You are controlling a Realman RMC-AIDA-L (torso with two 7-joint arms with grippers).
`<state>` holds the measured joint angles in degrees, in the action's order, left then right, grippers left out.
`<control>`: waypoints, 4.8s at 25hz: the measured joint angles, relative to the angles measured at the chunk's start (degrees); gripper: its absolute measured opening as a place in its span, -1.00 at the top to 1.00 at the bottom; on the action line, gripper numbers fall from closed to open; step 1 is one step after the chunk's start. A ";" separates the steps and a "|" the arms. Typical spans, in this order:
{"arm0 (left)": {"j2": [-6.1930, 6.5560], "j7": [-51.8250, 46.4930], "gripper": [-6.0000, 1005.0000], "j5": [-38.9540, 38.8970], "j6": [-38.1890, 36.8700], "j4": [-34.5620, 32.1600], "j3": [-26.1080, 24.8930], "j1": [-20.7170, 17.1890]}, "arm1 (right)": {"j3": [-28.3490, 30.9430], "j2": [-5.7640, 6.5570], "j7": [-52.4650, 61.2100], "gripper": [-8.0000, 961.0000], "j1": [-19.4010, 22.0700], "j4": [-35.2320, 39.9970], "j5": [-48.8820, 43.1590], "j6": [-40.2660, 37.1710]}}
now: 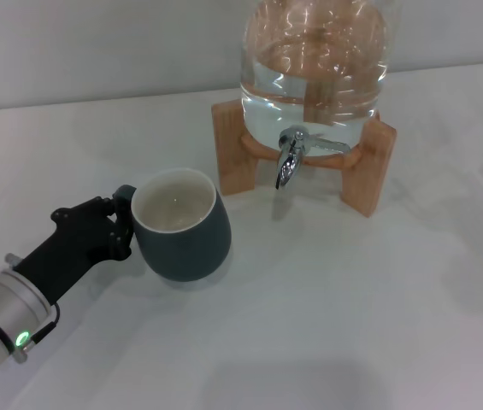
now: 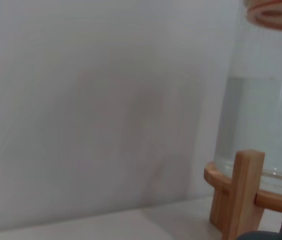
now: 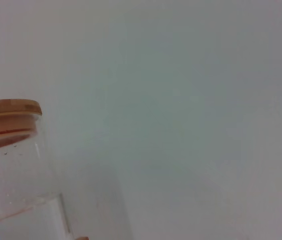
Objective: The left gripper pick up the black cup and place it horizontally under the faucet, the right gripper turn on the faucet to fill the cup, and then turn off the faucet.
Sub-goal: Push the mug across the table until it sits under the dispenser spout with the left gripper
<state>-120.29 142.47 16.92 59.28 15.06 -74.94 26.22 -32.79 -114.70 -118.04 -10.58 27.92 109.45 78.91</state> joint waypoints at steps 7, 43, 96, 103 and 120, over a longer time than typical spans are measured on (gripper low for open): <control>0.13 -4.48 0.79 0.24 -4.07 0.70 2.65 0.82 | 0.00 0.00 -0.08 -0.76 0.04 -0.33 -0.03 0.08; 0.08 1.73 0.79 -2.79 -15.69 8.95 9.53 1.92 | 0.12 0.00 -0.70 -0.76 -0.04 -0.84 -0.02 -0.11; 0.19 0.54 0.78 -5.86 -22.08 14.28 18.60 6.21 | 0.01 -0.09 -0.88 -0.76 0.05 -1.29 -0.03 0.11; 0.27 0.52 0.77 -6.06 -22.18 13.81 18.27 6.21 | 0.09 -0.09 -0.88 -0.76 -0.08 -1.29 0.02 0.05; 0.28 0.55 0.77 -6.93 -24.64 12.48 17.99 8.22 | 0.10 -0.09 -0.91 -0.76 -0.41 -1.29 0.07 -0.43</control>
<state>-120.01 143.03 9.99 34.63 27.53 -56.96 34.44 -32.69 -114.79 -118.95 -10.99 26.63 109.52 78.48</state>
